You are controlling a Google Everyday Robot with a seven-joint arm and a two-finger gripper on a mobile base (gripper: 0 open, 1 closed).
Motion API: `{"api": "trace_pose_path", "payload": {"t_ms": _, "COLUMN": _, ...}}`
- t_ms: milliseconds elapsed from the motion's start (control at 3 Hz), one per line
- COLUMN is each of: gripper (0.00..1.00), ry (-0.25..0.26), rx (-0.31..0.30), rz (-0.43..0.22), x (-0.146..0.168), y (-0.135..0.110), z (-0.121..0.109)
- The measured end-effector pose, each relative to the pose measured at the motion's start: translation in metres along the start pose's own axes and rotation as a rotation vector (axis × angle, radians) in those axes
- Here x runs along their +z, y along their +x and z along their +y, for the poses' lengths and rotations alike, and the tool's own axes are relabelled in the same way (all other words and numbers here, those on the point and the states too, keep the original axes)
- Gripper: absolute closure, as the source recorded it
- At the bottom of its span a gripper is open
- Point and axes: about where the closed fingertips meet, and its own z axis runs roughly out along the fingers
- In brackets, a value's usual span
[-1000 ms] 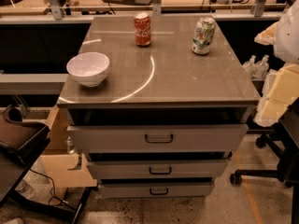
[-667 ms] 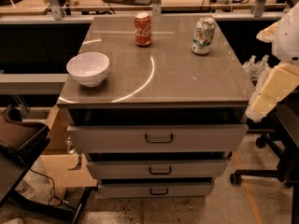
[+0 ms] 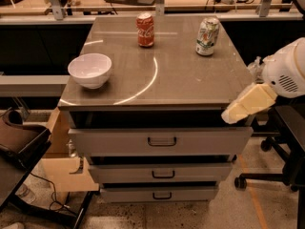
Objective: Pick coke can
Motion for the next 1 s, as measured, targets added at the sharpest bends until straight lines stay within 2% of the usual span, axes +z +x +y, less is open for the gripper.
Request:
{"api": "trace_pose_path", "payload": {"t_ms": 333, "gripper": 0.00, "ry": 0.074, "rx": 0.131, "rz": -0.102, "x": 0.025, "y": -0.013, "z": -0.020}}
{"api": "trace_pose_path", "payload": {"t_ms": 667, "gripper": 0.00, "ry": 0.216, "rx": 0.206, "rz": -0.237, "x": 0.032, "y": -0.041, "z": -0.059}}
{"api": "trace_pose_path", "payload": {"t_ms": 1000, "gripper": 0.00, "ry": 0.236, "rx": 0.200, "rz": -0.268, "x": 0.026, "y": -0.049, "z": -0.063}}
